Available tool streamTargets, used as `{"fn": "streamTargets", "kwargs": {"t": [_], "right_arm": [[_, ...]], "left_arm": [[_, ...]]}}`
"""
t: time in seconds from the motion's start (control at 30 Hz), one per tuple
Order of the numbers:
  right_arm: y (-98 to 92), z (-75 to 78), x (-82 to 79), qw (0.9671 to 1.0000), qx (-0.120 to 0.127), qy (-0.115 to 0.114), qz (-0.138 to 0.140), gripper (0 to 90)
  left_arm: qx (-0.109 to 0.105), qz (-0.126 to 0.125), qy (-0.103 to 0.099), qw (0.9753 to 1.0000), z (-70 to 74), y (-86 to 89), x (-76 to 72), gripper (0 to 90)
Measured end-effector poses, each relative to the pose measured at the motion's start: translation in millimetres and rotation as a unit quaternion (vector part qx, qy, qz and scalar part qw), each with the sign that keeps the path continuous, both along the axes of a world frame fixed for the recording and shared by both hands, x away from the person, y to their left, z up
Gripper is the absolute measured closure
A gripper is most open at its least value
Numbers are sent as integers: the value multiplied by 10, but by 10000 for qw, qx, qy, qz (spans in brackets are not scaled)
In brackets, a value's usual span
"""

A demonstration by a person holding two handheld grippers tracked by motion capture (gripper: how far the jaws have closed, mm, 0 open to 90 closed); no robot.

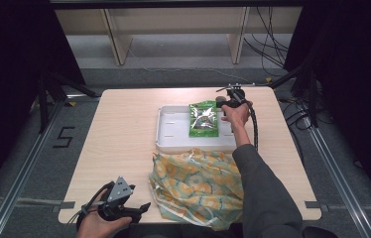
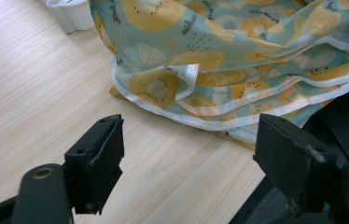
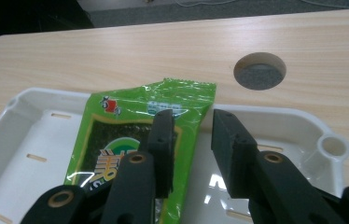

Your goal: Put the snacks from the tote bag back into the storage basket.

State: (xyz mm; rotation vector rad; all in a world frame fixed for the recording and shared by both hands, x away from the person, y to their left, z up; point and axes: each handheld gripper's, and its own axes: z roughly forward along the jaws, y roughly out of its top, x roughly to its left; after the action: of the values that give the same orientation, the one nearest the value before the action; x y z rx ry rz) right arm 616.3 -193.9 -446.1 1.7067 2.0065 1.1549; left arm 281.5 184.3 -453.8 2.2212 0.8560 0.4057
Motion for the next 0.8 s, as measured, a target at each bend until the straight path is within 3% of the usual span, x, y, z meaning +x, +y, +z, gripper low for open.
{"fn": "streamTargets", "kwargs": {"t": [0.03,0.07,0.13,0.23,0.33,0.37,0.4,0.43,0.47,0.5,0.6,0.63,0.67,0.7,0.73,0.8], "right_arm": [[8,13,-13,10000,73,17,-33,689],[-16,41,-20,10000,-26,53,62,685],[-52,45,-16,9991,-254,-180,290,674],[-45,124,-67,9996,-163,77,203,661],[-105,147,-79,9979,-372,-179,504,646],[-97,171,-97,9982,-348,-147,463,638],[-82,201,-128,9987,-238,-23,439,633],[-107,208,-136,9976,-383,-91,575,630],[-56,236,-181,9991,-114,84,397,627],[-99,243,-179,9979,-258,-69,598,627],[-113,276,-220,9967,-340,-110,733,616],[-73,296,-269,9979,-162,45,625,611],[-112,295,-258,9957,-333,-136,851,609],[-88,319,-297,9965,-273,-29,789,606],[-91,326,-309,9957,-276,-59,881,600],[-107,336,-330,9941,-394,-232,981,592]], "left_arm": [[21,24,-6,10000,2,2,-3,236],[-187,139,-20,9997,-16,-21,-6,236],[-285,220,33,9993,-21,-32,-12,236],[-247,242,27,9994,-24,-29,-10,236],[-266,225,26,9994,-21,-30,-7,236],[-212,180,-19,9996,-17,-22,0,236],[-21,60,-1,10000,2,4,9,236],[-23,76,-12,10000,6,4,9,236],[-210,179,-40,9996,-10,-15,7,236],[-220,191,-11,9996,-12,-11,7,236],[-238,238,-18,9994,-18,-14,7,236],[-310,309,38,9990,-23,-24,-2,236],[-318,313,41,9990,-23,-24,-3,236],[-295,293,29,9991,-21,-20,1,236],[-273,252,-27,9993,-21,-16,8,236],[26,74,10,10000,4,23,23,236]]}}
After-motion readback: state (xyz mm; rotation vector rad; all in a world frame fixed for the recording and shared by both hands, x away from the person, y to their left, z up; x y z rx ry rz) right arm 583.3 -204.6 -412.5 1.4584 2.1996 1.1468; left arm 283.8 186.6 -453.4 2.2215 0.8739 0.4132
